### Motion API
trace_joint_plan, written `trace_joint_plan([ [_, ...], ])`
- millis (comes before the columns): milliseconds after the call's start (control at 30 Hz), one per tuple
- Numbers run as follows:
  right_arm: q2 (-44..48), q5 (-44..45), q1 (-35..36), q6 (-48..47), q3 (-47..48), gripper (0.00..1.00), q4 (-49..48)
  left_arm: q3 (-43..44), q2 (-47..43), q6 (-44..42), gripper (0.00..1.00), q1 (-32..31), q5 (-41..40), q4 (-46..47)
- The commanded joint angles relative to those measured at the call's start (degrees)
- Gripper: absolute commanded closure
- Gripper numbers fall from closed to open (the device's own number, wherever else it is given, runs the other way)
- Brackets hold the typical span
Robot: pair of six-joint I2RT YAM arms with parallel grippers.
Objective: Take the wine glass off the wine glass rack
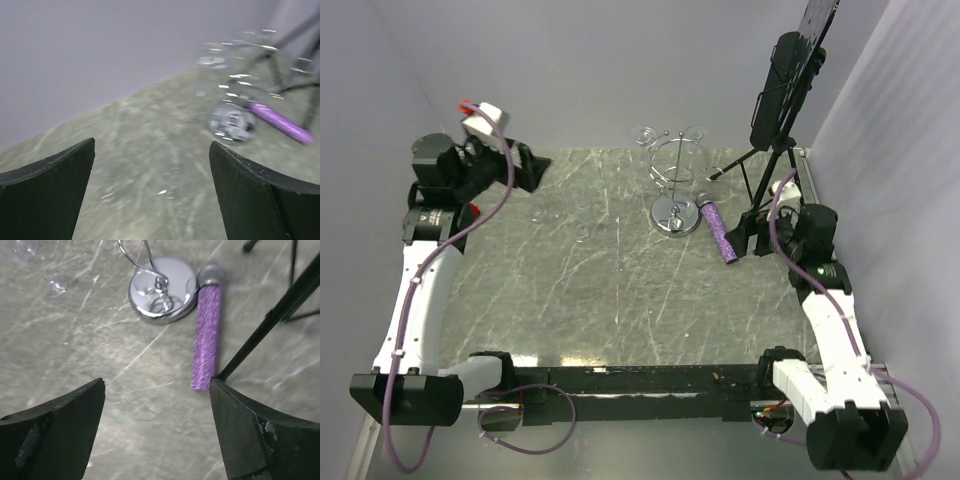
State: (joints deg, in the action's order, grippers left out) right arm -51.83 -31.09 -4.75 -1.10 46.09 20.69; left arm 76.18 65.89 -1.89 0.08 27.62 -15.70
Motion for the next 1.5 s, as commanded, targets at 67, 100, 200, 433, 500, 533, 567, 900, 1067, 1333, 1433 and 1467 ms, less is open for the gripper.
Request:
trace_joint_plan([
  [67, 3.85, 9.74, 6.6, -19.44, -0.04, 0.12, -7.77, 3.71, 2.75, 3.8, 0.02, -10.26, 12.2, 2.34],
  [100, 3.32, 9.04, 6.95, -21.64, 0.67, 0.12, -7.68, 4.06, 3.54, 4.87, 0.02, -11.49, 11.85, 3.3],
  [200, 0.08, 10.51, 9.66, -27.62, 5.4, 0.19, -4.88, 6.69, 7.4, 9.34, 0.03, -13.17, 9.22, 6.38],
  [433, -8.19, 26.94, 18.98, -36.06, 10.87, 0.34, -6.43, 10.83, 16.37, 20.25, 0.06, -13.26, 6.92, 15.25],
  [500, -10.12, 29.06, 20.83, -39.84, 10.6, 0.36, -8.9, 11.62, 18.74, 21.14, 0.08, -13.35, 7.71, 18.16],
  [533, -12.3, 30.9, 21.71, -40.55, 11.13, 0.36, -9.61, 12.23, 20.23, 20.53, 0.09, -13.35, 7.63, 18.86],
  [567, -13.72, 33.61, 22.15, -40.64, 11.65, 0.36, -10.14, 13.19, 21.81, 20.09, 0.09, -13.43, 7.37, 19.04],
  [900, -16.02, 25.31, 27.25, -33.45, 19.21, 0.42, -11.21, 22.69, 30.7, 16.65, 0.08, -13.35, 11.67, 12.1],
  [1067, -18.03, 18.09, 31.73, -30.46, 23.69, 0.43, -8.21, 22.53, 27.99, 16.04, 0.07, -12.74, 9.74, 11.04],
  [1333, -33.23, 14.57, 33.93, -20.96, 42.22, 0.41, 2.5, 19.8, 23.41, 23.95, 0.06, -6.41, 11.93, 13.68],
  [1433, -37.36, 14.3, 33.93, -21.83, 46.81, 0.43, 5.23, 18.22, 21.22, 23.78, 0.06, -4.57, 12.2, 14.12],
  [1467, -38.68, 14.65, 33.93, -22.36, 47.6, 0.44, 5.94, 17.26, 20.6, 23.86, 0.06, -3.86, 12.29, 14.73],
])
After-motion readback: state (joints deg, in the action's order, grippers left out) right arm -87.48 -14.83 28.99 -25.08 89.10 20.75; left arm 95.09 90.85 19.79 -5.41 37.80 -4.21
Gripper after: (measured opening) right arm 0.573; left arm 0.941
